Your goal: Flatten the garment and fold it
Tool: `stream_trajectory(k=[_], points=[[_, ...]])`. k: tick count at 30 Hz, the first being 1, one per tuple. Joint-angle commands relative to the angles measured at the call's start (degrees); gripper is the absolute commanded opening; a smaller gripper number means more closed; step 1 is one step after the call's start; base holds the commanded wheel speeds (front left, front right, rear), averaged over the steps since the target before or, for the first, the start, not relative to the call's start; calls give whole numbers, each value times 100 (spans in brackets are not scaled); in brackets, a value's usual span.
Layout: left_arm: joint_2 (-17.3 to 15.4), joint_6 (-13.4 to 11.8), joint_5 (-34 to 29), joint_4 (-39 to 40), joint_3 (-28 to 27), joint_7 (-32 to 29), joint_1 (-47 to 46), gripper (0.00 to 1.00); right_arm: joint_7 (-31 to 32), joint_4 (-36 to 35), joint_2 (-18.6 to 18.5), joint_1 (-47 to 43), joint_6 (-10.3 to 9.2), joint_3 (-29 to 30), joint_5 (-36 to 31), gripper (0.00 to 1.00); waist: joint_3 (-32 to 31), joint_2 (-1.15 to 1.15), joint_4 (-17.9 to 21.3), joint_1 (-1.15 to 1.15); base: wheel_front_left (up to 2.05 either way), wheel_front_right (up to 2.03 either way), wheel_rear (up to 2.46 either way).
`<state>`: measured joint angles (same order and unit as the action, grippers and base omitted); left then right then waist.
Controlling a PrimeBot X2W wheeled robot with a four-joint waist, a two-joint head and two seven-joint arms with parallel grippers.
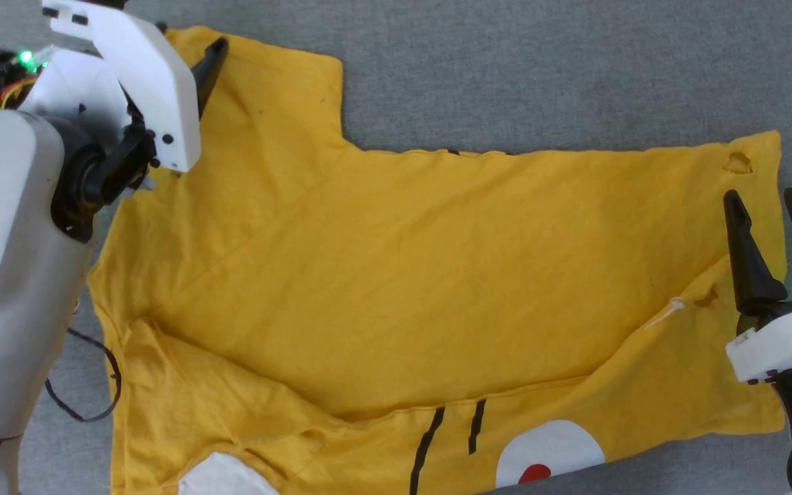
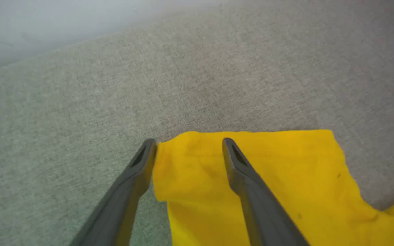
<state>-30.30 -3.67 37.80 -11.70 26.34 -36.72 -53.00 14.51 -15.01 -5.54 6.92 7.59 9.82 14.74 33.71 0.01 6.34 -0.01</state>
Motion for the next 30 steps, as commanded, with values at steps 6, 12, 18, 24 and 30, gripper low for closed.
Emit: stream_trajectory(k=[6,12,18,24,30], points=[[-191,-227,-77,-20,95,-471,24,0,-50,68,-4,163,-10,1,42,100,138,-1,80,1,0,0,0],[-180,-287,-51,107,9,-241,98,0,8,36,-180,378,-10,-119,56,100,60,-1,26,1,0,0,0],[-86,-279,9,103,-32,24,187,0,353,-48,-635,877,-10,-97,177,100,-76,-1,-40,1,0,0,0],[-11,-277,36,135,0,100,204,0,1317,450,-1047,1273,-10,101,426,100,-62,-1,-144,1,0,0,0],[38,-302,50,174,30,99,173,0,2065,922,-1257,1379,-10,129,619,100,85,-1,-259,1,0,0,0]])
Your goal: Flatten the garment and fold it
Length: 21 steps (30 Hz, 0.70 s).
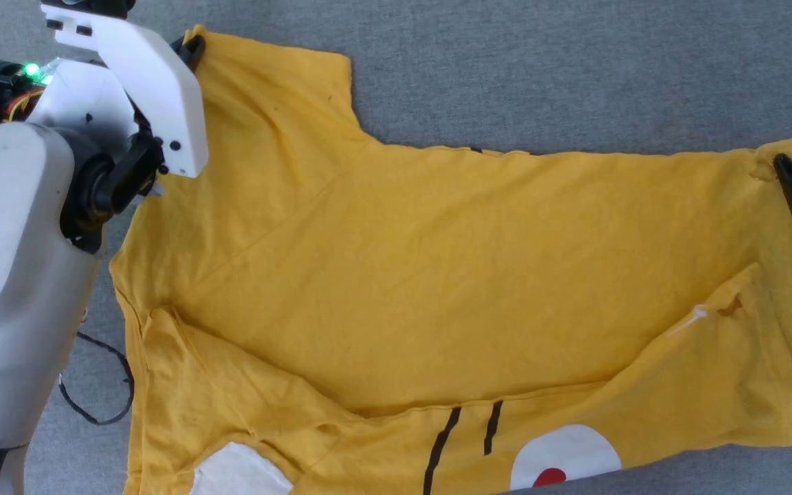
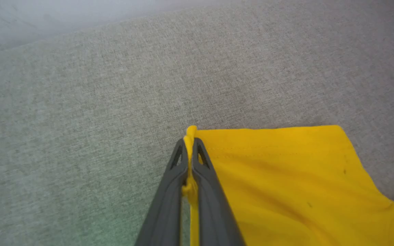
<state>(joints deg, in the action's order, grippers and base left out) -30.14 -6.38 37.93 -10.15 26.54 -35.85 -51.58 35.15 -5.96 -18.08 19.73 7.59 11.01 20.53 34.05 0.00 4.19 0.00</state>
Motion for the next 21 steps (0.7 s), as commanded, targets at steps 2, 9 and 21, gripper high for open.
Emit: stream_trajectory(k=[2,9,21], points=[[21,-39,35,27,13,17,18,0,15,108,44,151,-10,31,97,100,97,0,-70,0,0,0,0],[18,-59,45,24,30,8,-5,0,183,410,140,257,-10,-93,221,0,171,0,-108,0,0,0,0],[61,-72,270,64,-217,427,190,0,-32,369,157,329,-10,0,207,0,-229,0,-76,0,0,0,0]])
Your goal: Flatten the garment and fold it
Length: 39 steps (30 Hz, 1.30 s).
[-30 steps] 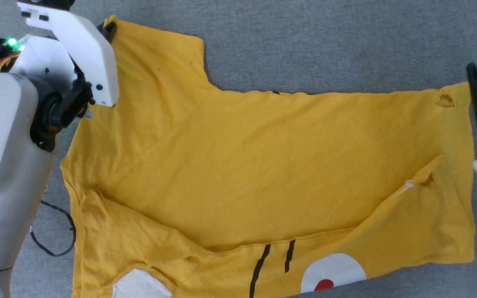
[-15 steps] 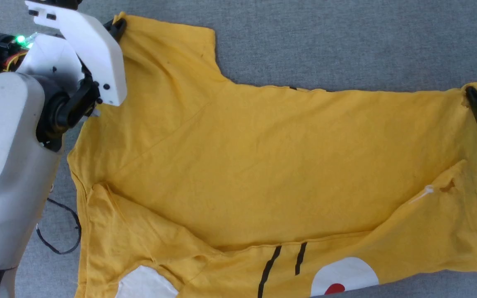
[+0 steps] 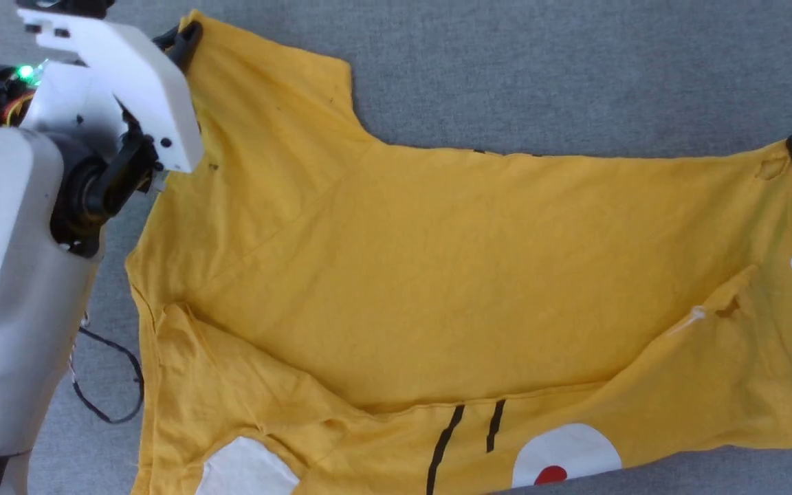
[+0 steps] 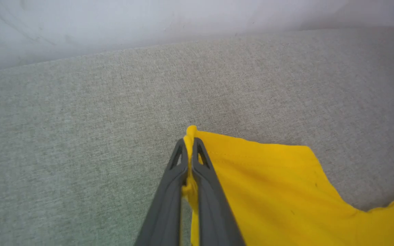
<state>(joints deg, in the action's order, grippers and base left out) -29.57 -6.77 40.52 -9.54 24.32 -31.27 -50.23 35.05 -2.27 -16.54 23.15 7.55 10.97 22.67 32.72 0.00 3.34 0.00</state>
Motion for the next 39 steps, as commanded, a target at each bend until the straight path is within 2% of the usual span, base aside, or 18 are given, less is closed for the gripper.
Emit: stream_trajectory(k=[1,7,12,18,22,24,31,39], points=[[7,-44,42,28,-61,78,99,0,-50,-31,3,-25,-6,18,-5,0,-173,0,8,0,0,0,0],[-23,-69,255,310,-455,740,611,0,-202,-322,78,-247,-6,159,31,0,-734,0,-35,0,0,0,0],[-102,-99,436,895,-755,1256,1426,0,-244,-634,228,-724,-6,326,67,0,-1303,0,-100,0,0,0,0],[-185,-362,561,1842,-1101,1782,2801,0,-308,-957,547,-1608,-6,619,96,0,-1800,0,-212,0,0,0,0],[-210,-571,486,2354,-1192,2060,3676,0,-346,-1115,839,-2158,-6,858,136,0,-1933,0,-320,0,0,0,0],[-162,-589,477,2501,-1152,2194,4058,0,-387,-1157,936,-2373,-6,915,128,0,-1971,0,-362,0,0,0,0],[140,-445,556,2122,-895,2636,4961,0,-722,-900,1051,-2684,-6,825,0,0,-2066,0,-417,0,0,0,0],[287,-375,721,1386,-718,2682,5489,0,-896,-544,1120,-2952,-6,818,-107,0,-2187,0,-403,0,0,0,0]])
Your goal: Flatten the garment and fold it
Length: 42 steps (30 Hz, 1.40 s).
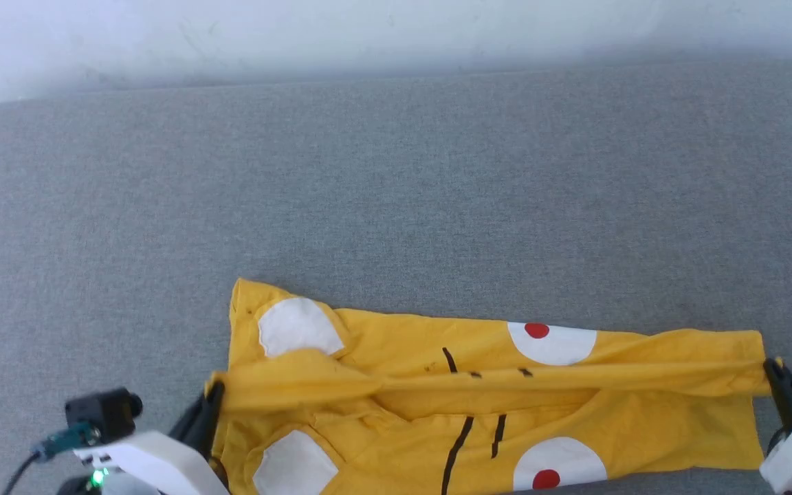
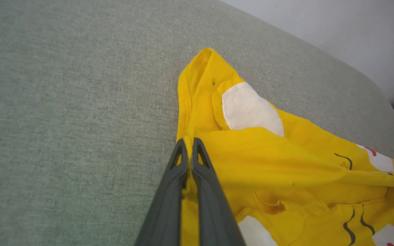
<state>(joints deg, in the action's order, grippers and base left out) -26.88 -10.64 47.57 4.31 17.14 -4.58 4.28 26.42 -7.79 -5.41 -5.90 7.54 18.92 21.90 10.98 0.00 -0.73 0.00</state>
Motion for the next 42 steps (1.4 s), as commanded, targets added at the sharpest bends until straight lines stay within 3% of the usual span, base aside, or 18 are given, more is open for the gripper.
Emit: stream_trajectory(k=[1,5,6,7,8,15,19,23,29,33,42], points=[[26,19,43,-46,31,-21,94,0,-51,45,18,-90,-5,17,-50,0,-33,0,5,0,0,0,0],[127,30,147,-211,99,-57,211,0,-126,259,73,-189,-5,-14,-68,0,-121,0,-1,0,0,0,0],[171,35,181,-253,96,-36,216,17,-141,316,84,-199,-5,-29,-67,0,-143,0,-3,0,0,0,0],[212,37,206,-298,90,-8,214,61,-161,371,91,-205,-5,-45,-71,32,-170,0,-3,0,0,0,0],[237,43,212,-340,91,19,208,100,-185,420,96,-208,-5,-65,-80,100,-192,0,-2,0,0,0,0],[507,58,471,-406,-178,387,198,100,-264,549,83,-138,-5,-102,-58,100,-319,0,27,0,0,0,0],[562,-100,362,-157,-568,1012,254,100,-251,363,18,-118,-5,43,4,100,-368,0,58,0,0,0,0],[553,-294,-218,214,-836,1758,298,100,-220,316,-27,-150,-5,228,-43,100,-377,0,49,0,0,0,0],[697,-466,-1698,823,-1252,1953,360,100,-131,534,-30,-212,-5,197,-159,100,-289,0,-37,0,0,0,0],[936,-346,-2420,929,-1301,1955,512,100,-144,819,-91,-174,-5,64,-290,100,-223,0,-105,0,0,0,0],[1433,95,-2740,728,-1513,1957,587,100,-263,1543,-323,13,-5,-195,-493,100,-141,0,-299,0,0,0,0]])
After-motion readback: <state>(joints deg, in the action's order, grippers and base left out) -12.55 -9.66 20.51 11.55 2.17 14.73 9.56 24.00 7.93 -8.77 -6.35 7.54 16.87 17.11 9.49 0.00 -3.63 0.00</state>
